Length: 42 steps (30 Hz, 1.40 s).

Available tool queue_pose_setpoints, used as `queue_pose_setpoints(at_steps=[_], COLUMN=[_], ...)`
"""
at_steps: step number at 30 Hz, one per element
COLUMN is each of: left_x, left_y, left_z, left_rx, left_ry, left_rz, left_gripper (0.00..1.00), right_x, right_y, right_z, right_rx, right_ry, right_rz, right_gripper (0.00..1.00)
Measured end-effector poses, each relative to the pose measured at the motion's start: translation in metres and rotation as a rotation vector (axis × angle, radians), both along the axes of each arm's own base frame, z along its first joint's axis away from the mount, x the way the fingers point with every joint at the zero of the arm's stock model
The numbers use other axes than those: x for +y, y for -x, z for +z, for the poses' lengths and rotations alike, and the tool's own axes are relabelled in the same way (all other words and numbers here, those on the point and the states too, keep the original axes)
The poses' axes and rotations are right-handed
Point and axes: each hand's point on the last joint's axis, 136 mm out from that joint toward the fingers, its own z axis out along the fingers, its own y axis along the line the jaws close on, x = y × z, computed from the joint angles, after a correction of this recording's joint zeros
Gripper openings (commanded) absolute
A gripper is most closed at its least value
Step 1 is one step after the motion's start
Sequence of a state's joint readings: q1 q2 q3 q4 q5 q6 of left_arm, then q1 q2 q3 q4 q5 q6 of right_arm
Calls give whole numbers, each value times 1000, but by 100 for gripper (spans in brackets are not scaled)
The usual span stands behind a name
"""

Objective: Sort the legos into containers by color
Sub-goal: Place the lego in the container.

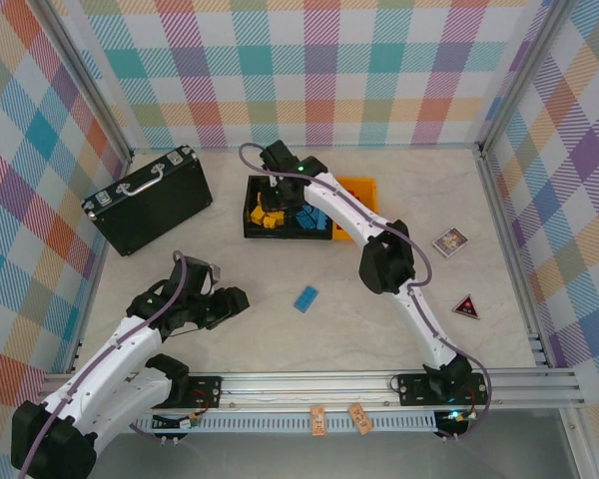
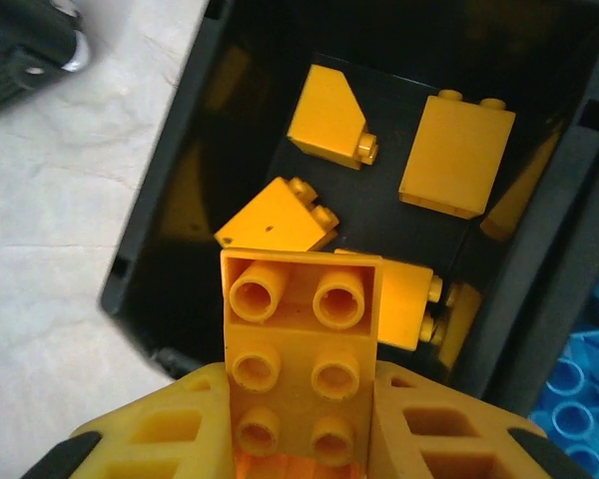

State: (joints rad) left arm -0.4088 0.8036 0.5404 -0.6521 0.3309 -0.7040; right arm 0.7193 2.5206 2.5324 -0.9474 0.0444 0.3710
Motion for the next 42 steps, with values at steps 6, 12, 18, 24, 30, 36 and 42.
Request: queue_pose_setpoints(at_steps=[6, 12, 18, 24, 30, 36, 42], left_x=[0, 0, -1, -2, -7, -10, -19], left_y=[0, 0, -2, -6, -16, -23, -31], left_z=[-5, -9, -13, -14, -7, -5, -4], left_rx=[25, 43, 54, 55, 30, 24, 32], left_ry=[-11, -19, -24, -25, -14, -12, 5], left_rz=[0, 0, 0, 0, 0, -4, -35], left_gripper=[58, 58, 58, 58, 58, 58, 58], right_x=[0, 0, 0, -4, -32, -59, -89], right_y=[-12, -20, -24, -22, 9, 45, 81], right_z=[-5, 2, 8, 6, 15, 64, 65], right_rx=[-5, -25, -38, -33, 9, -15, 61], right_ry=[-14, -36, -52, -35, 17, -25, -41], right_rz=[-24, -41, -51, -57, -66, -100, -214], right_gripper=[26, 42, 50, 50, 54, 58, 64])
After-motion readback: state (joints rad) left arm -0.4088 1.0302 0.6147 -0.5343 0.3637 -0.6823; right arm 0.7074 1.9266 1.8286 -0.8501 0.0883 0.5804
